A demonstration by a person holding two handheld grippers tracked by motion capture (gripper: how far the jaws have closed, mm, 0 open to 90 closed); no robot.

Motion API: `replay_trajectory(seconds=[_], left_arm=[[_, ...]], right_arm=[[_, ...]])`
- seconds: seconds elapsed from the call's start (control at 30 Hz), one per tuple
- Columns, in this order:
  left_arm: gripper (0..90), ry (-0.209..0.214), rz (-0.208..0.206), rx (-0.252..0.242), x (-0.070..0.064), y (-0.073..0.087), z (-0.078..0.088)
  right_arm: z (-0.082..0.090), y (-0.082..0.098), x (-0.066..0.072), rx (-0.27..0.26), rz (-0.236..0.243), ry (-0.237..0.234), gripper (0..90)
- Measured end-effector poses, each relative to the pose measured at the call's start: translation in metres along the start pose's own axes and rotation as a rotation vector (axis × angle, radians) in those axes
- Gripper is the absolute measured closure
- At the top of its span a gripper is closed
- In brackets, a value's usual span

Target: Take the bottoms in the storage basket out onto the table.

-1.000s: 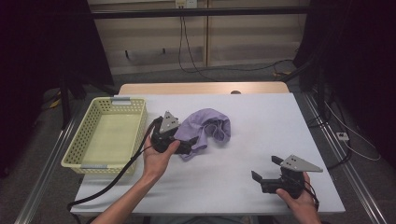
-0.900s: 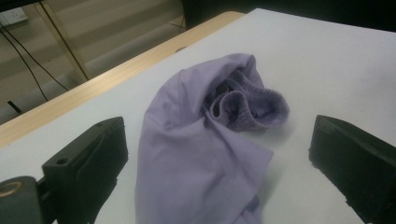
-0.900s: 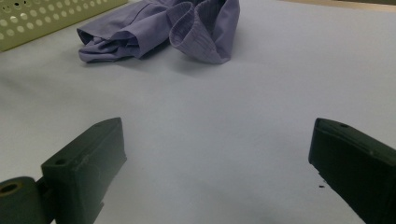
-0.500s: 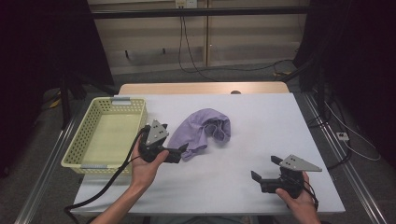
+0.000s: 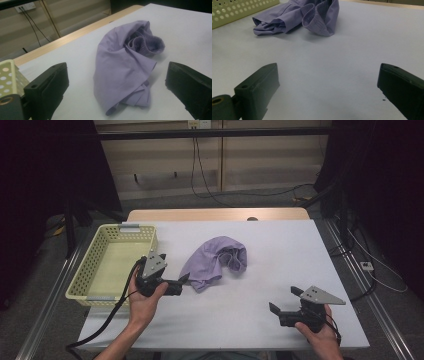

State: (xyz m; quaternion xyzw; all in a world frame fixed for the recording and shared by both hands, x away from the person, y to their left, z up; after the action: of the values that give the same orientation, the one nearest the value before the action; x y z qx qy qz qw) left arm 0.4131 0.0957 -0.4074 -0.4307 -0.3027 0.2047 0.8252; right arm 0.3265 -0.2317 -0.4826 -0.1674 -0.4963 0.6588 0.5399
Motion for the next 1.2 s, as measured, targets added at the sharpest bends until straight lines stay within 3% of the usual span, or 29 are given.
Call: replay_trajectory(seconds=[0.13,0.2,0.4,0.67,0.73,0.8,1.0,1.07,1.2], left_arm=[[5.0,-0.032,-0.002,0.004,0.002,0.004,0.007],[5.1,-0.026,0.009,0.003,0.003,0.007,0.01],[5.5,-0.066,0.085,-0.018,0.014,0.02,0.02],[5.1,-0.07,0.094,-0.017,0.017,0.029,0.03],[6.8,-0.057,0.064,-0.018,0.014,0.03,0.034],[7.3,-0.075,0.031,-0.01,0.011,0.03,0.037],[5.5,-0.087,0.046,-0.004,0.008,0.039,0.046],[6.2,-0.067,0.043,-0.012,0.007,0.043,0.049],[6.7,-0.072,0.051,-0.005,0.006,0.052,0.051]], right_arm=[[0.0,0.0,0.0,-0.001,0.002,0.0,3.9],[0.0,0.0,0.0,0.001,0.0,0.001,3.8],[-0.001,0.001,0.001,0.005,0.008,-0.007,4.4],[-0.001,0.001,0.002,0.01,0.011,-0.006,4.4],[-0.001,0.001,0.002,0.012,0.011,-0.006,4.5],[-0.002,0.001,0.002,0.011,0.014,-0.007,4.7],[-0.001,0.001,0.003,0.013,0.015,-0.01,4.7],[-0.001,0.001,0.003,0.012,0.015,-0.011,4.7],[-0.001,0.002,0.003,0.014,0.019,-0.012,4.7]])
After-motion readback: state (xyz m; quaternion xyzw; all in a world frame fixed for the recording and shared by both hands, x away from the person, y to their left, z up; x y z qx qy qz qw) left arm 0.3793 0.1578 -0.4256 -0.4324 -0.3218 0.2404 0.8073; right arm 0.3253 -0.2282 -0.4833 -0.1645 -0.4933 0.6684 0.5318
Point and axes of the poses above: each handheld gripper's, and its own axes: z roughly backward along the jaws, y roughly out of its underside, x roughly to its left, the point moved 9 cm from there along -z, roughly forward along the jaws, and after that the axes turned 14 degrees about -z, right-handed, at the moved point
